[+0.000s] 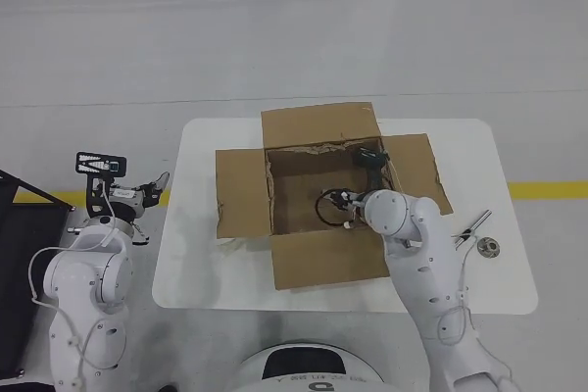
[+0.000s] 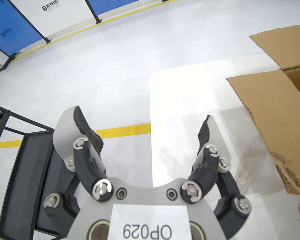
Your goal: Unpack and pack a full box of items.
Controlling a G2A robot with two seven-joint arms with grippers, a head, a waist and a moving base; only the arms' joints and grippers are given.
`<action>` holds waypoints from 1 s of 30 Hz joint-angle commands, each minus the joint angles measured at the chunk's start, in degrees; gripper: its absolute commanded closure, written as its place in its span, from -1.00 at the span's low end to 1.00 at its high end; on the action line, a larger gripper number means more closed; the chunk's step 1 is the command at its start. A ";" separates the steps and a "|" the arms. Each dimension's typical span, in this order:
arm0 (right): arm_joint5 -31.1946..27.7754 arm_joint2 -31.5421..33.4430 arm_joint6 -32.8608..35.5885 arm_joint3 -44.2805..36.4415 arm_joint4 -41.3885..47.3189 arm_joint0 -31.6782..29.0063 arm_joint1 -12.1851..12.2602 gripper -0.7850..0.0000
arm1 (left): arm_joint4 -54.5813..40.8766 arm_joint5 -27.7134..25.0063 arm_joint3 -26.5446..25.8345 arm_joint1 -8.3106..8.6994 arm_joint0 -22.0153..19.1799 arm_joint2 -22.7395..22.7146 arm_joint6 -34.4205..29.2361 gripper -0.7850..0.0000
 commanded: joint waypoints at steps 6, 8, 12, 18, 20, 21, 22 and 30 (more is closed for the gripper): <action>0.00 -0.02 -0.02 -0.02 0.00 0.00 -0.01 -1.00 | 0.00 0.00 0.01 0.00 -0.01 0.00 -0.01 -1.00; -1.45 -0.31 -0.45 2.16 2.14 0.04 -0.07 -1.00 | 0.00 0.00 0.01 0.00 -0.01 0.00 -0.01 -1.00; -0.47 -1.53 1.79 9.26 2.54 3.79 -0.25 -1.00 | 0.00 0.00 0.01 0.00 -0.01 0.00 -0.01 -1.00; -1.10 -2.48 2.18 16.26 4.99 7.66 -0.49 -1.00 | 0.00 0.00 0.01 0.00 -0.01 0.00 -0.01 -1.00; -0.88 -2.91 1.82 17.60 5.06 8.29 -0.53 -1.00 | 0.00 0.00 0.01 0.00 -0.01 0.00 -0.01 -1.00; -0.63 -3.16 1.74 18.05 4.90 8.55 -0.55 -1.00 | 0.00 0.00 0.01 0.00 -0.01 0.00 -0.01 -1.00; -0.41 -3.39 1.63 18.28 4.86 8.74 -0.57 -1.00 | 0.00 0.00 0.01 0.00 -0.01 0.00 -0.01 -1.00; 3.33 -4.10 2.10 14.10 0.41 6.92 -0.13 -1.00 | 0.00 0.00 0.01 0.00 -0.01 0.00 -0.01 -1.00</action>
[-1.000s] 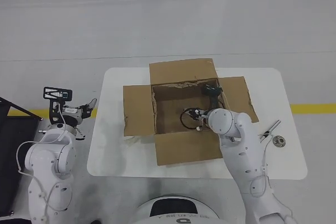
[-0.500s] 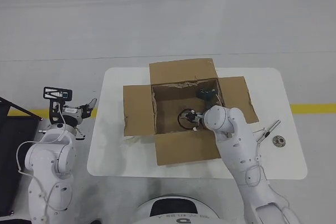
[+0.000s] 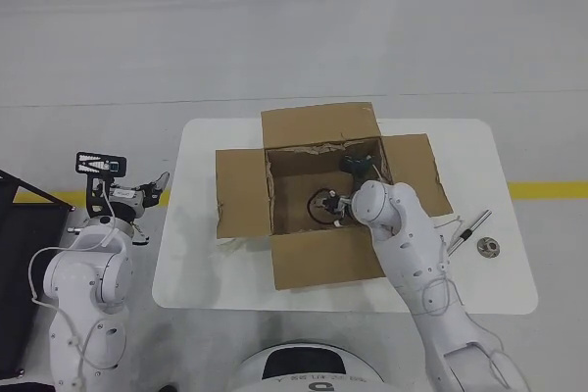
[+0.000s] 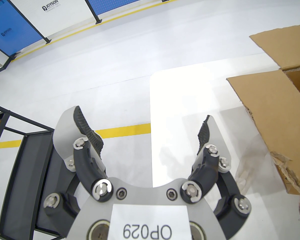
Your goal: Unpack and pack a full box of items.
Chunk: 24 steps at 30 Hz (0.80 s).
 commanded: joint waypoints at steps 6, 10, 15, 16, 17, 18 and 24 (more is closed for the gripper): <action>1.82 -0.37 1.05 0.58 -2.48 0.18 0.20 -1.00 | 0.00 0.00 0.01 0.00 -0.01 0.00 -0.01 -1.00; 1.63 -1.05 0.46 4.60 -1.92 2.13 -0.02 -1.00 | 0.00 0.00 0.01 0.00 -0.01 0.00 -0.01 -1.00; 0.38 -1.48 -0.36 8.11 -0.20 3.63 -0.22 -1.00 | 0.00 0.00 0.01 0.00 -0.01 0.00 -0.01 -1.00; 0.06 -1.64 -0.35 8.57 0.12 3.87 -0.25 -1.00 | 0.00 0.00 0.01 0.00 -0.01 0.00 -0.01 -1.00; -0.82 -1.84 -0.29 8.67 0.85 4.08 -0.31 -1.00 | 0.00 0.00 0.01 0.00 -0.01 0.00 -0.01 -1.00; -2.16 -1.88 -0.48 8.33 2.09 4.07 -0.34 -1.00 | 0.00 0.00 0.01 0.00 -0.01 0.00 -0.01 -1.00; -11.00 0.86 -2.27 2.65 9.30 1.07 0.26 -1.00 | 0.00 0.00 0.01 0.00 -0.01 0.00 -0.01 -1.00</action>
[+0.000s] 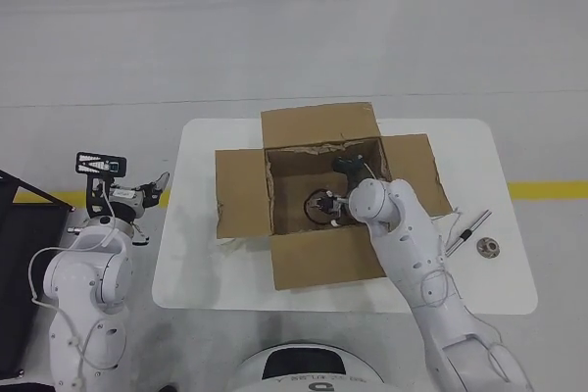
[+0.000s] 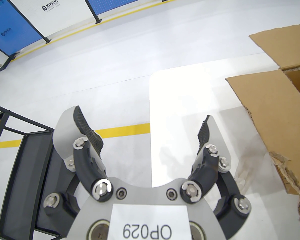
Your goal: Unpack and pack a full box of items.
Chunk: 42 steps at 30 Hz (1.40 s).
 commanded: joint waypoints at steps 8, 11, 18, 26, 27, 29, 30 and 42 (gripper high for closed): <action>-2.22 3.02 -3.14 -9.20 -1.27 -6.04 1.35 -1.00 | 0.00 0.00 0.01 0.00 -0.01 0.00 -0.01 -1.00; 2.22 3.15 -3.52 -10.69 -5.37 -6.98 1.61 -1.00 | 0.00 0.00 0.01 0.00 -0.01 0.00 -0.01 -1.00; 8.42 1.84 0.68 -9.01 -11.60 -5.09 1.76 -1.00 | 0.00 0.00 0.01 0.00 -0.01 0.00 -0.01 -1.00; 9.95 -0.55 5.12 -0.42 -11.51 0.38 1.24 -1.00 | 0.00 0.00 0.01 0.00 -0.01 0.00 -0.01 -1.00; 9.81 -0.97 5.24 0.47 -11.41 0.90 1.15 -1.00 | 0.00 0.00 0.01 0.00 -0.01 0.00 -0.01 -1.00; 8.92 -1.72 5.17 1.28 -10.33 1.73 0.95 -1.00 | 0.00 0.00 0.01 0.00 -0.01 0.00 -0.01 -1.00; 8.38 -1.75 4.94 1.43 -9.43 1.89 0.89 -1.00 | 0.00 0.00 0.01 0.00 -0.01 0.00 -0.01 -1.00; -2.88 2.76 -4.17 -10.51 0.27 -5.95 1.85 -1.00 | 0.00 0.00 0.01 0.00 -0.01 0.00 -0.01 -1.00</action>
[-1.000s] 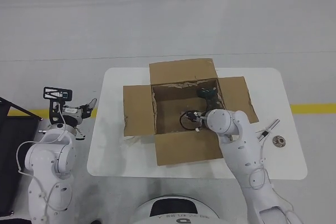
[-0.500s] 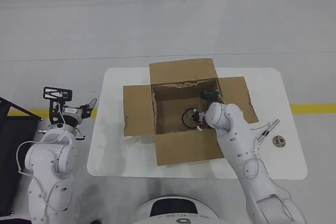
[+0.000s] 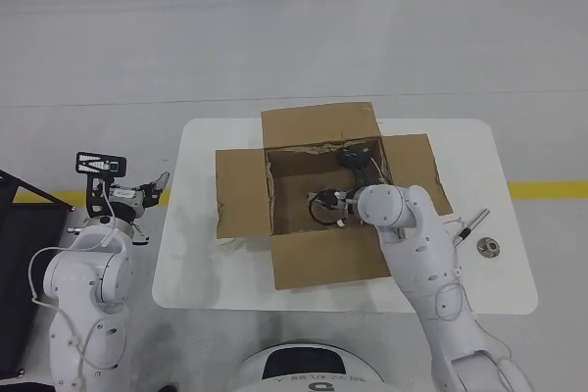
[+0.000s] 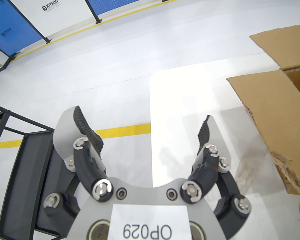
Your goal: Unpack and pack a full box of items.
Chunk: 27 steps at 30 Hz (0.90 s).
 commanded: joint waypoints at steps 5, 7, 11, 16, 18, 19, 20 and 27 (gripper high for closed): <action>7.67 0.06 2.56 -3.05 -6.09 -2.09 0.51 -1.00 | 0.00 0.00 0.01 0.00 -0.01 0.00 -0.01 -1.00; 10.31 0.35 4.26 -2.15 -7.39 -1.55 0.60 -1.00 | 0.00 0.00 0.01 0.00 -0.01 0.00 -0.01 -1.00; 12.58 -0.59 7.08 1.43 -8.69 0.73 0.55 -1.00 | 0.00 0.00 0.01 0.00 -0.01 0.00 -0.01 -1.00; 15.71 -3.11 6.80 7.78 -10.41 4.34 0.03 -1.00 | 0.00 0.00 0.01 0.00 -0.01 0.00 -0.01 -1.00; 15.62 -3.78 6.44 9.68 -9.59 5.41 -0.20 -1.00 | 0.00 0.00 0.01 0.00 -0.01 0.00 -0.01 -1.00; 15.53 -4.06 6.38 10.30 -9.12 5.85 -0.30 -1.00 | 0.00 0.00 0.01 0.00 -0.01 0.00 -0.01 -1.00; 15.11 -4.44 6.44 10.77 -8.59 6.21 -0.40 -1.00 | 0.00 0.00 0.01 0.00 -0.01 0.00 -0.01 -1.00; 7.67 -4.13 3.48 7.00 -1.23 5.39 -0.56 -1.00 | 0.00 0.00 0.01 0.00 -0.01 0.00 -0.01 -1.00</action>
